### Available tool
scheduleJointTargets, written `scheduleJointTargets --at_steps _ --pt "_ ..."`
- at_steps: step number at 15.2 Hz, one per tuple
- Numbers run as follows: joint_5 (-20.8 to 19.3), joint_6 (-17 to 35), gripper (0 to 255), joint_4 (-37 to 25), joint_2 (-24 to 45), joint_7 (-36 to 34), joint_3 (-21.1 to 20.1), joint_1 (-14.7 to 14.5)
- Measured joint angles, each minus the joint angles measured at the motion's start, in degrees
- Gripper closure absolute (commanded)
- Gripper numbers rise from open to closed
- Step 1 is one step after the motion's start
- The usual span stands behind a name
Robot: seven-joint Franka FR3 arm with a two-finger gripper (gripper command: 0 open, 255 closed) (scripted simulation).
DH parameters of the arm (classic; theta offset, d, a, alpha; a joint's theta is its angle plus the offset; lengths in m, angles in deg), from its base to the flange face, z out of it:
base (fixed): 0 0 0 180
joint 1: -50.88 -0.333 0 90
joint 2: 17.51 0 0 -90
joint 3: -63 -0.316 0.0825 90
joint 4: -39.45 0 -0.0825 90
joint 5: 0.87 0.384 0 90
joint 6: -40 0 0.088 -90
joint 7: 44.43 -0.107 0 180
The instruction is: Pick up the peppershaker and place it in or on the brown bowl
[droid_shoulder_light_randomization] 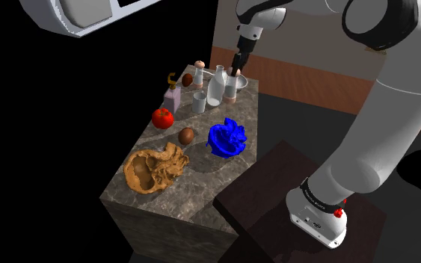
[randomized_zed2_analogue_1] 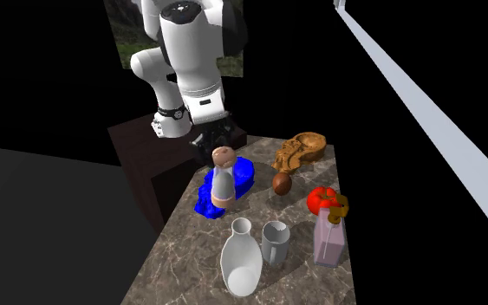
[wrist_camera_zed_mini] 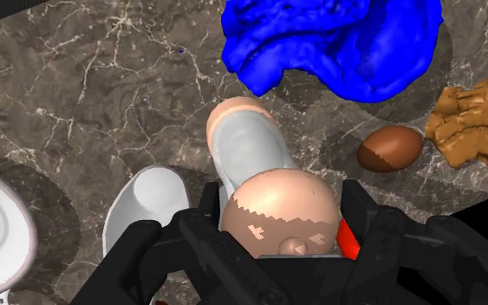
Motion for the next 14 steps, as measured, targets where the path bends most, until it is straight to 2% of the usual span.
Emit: scheduleJointTargets --at_steps 4,14 --pt "-0.66 -1.86 255 -0.79 -1.37 -1.39 -0.14 -0.60" --pt "-3.50 0.98 255 9.50 -11.59 -14.24 -5.05 -8.09"
